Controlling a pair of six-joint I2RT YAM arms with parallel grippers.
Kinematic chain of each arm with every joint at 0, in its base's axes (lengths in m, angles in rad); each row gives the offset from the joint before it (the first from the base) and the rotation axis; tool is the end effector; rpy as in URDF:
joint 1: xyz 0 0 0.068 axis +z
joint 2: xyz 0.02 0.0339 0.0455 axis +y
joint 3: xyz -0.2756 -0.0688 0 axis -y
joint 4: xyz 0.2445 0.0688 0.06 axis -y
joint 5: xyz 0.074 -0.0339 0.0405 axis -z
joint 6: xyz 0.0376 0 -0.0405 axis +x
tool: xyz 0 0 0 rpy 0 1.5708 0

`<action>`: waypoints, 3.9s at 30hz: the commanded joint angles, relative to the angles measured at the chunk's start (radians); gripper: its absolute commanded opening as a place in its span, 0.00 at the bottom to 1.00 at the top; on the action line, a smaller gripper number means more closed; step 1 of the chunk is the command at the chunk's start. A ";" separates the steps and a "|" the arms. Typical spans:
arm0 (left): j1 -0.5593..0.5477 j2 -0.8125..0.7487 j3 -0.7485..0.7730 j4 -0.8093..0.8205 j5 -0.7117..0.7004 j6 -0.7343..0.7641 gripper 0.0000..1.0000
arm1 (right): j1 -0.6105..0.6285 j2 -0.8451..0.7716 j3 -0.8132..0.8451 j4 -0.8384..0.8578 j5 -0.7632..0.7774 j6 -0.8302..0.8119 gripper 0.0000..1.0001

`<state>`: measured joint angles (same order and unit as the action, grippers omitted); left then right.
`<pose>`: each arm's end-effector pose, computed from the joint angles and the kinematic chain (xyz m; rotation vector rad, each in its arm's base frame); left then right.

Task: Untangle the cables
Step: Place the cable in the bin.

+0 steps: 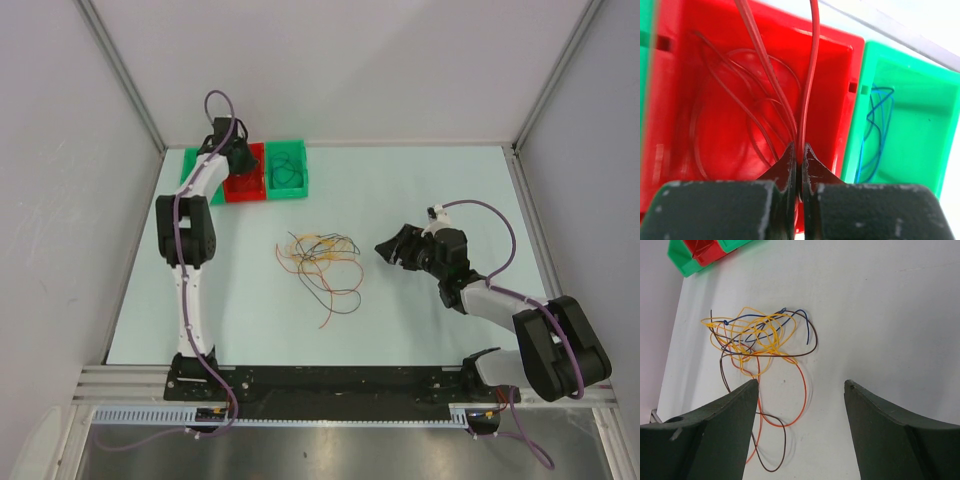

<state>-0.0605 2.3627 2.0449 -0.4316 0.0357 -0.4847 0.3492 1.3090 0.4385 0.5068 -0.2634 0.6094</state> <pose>0.5477 -0.0345 0.2117 -0.4750 2.2922 -0.3147 0.2365 0.0965 0.1922 0.0791 2.0255 0.8790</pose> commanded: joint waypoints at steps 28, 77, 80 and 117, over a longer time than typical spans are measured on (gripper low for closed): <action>0.057 0.032 0.123 -0.107 0.237 -0.104 0.39 | -0.009 0.001 -0.004 0.049 -0.016 0.004 0.74; 0.028 -0.045 0.162 -0.153 0.185 0.288 0.60 | -0.010 -0.004 -0.014 0.059 -0.019 0.009 0.74; 0.028 -0.025 0.161 -0.145 0.187 0.307 0.60 | -0.012 -0.004 -0.014 0.061 -0.020 0.009 0.74; 0.036 0.093 0.210 -0.085 0.231 0.316 0.20 | -0.015 0.010 -0.009 0.067 -0.031 0.012 0.74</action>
<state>-0.0265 2.4519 2.2070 -0.5446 0.2584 -0.1818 0.3382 1.3128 0.4263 0.5304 -0.2867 0.6182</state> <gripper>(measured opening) 0.242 0.741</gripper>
